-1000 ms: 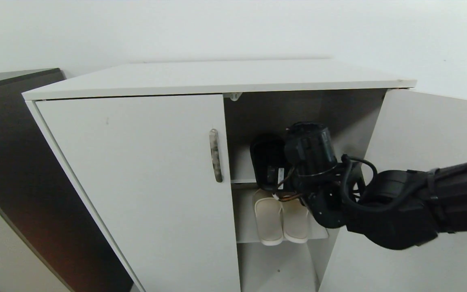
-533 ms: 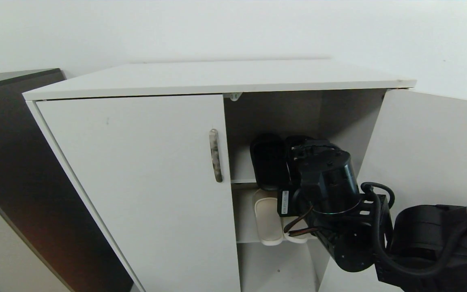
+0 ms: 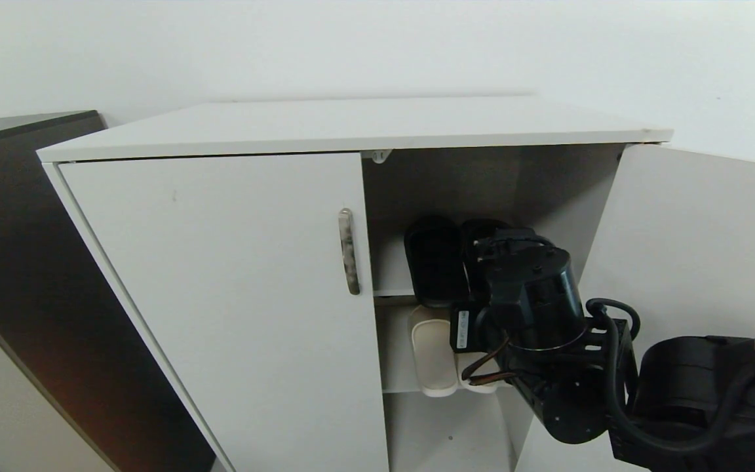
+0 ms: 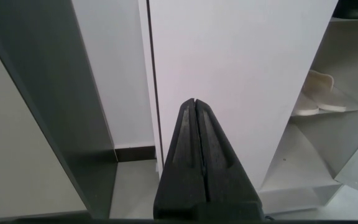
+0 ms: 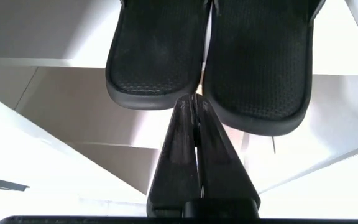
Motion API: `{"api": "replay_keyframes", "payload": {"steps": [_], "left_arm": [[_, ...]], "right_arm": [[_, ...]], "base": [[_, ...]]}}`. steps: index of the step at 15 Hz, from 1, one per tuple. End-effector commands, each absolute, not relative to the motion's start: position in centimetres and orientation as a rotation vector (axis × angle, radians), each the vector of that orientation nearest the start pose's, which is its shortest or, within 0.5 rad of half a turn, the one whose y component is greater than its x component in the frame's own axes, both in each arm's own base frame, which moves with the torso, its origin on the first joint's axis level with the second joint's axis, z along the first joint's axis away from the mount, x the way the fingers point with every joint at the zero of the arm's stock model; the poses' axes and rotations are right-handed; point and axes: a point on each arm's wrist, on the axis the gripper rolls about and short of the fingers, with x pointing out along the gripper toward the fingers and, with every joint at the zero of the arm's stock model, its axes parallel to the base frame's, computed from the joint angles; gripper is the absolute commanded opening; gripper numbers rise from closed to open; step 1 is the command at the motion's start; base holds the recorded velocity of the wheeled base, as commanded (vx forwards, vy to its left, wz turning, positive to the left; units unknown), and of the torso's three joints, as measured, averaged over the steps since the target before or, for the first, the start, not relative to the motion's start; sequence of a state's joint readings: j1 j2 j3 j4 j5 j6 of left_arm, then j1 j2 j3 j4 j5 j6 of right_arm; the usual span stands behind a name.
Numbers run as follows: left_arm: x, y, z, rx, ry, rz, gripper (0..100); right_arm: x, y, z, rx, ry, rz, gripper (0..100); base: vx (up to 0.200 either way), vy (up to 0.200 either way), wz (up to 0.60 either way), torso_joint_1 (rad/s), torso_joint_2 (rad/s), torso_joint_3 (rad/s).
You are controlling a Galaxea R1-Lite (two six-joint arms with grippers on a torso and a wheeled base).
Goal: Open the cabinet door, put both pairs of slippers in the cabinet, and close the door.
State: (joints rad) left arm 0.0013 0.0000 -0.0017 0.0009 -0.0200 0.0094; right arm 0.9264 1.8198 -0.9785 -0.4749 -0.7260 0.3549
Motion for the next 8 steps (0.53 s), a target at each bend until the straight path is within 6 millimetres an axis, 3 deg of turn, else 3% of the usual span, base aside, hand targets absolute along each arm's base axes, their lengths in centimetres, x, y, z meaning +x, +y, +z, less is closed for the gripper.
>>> {"api": "replay_keyframes", "payload": {"steps": [1,8], "left_arm": [[-2.3,-0.1,7.6,0.009,0.001,-0.020,0],[-2.3,-0.1,7.6,0.009,0.000,-0.020,0]], "right_arm": [[21.5,26.1,17.5,0.082,0.280,0.151,0],[21.7,26.3,16.5,0.055,0.302,0.144,0]], "base": [[-0.200,0.000,0.00,0.007,0.00,0.002],[-0.200,0.000,0.00,0.000,0.00,0.004]]}}
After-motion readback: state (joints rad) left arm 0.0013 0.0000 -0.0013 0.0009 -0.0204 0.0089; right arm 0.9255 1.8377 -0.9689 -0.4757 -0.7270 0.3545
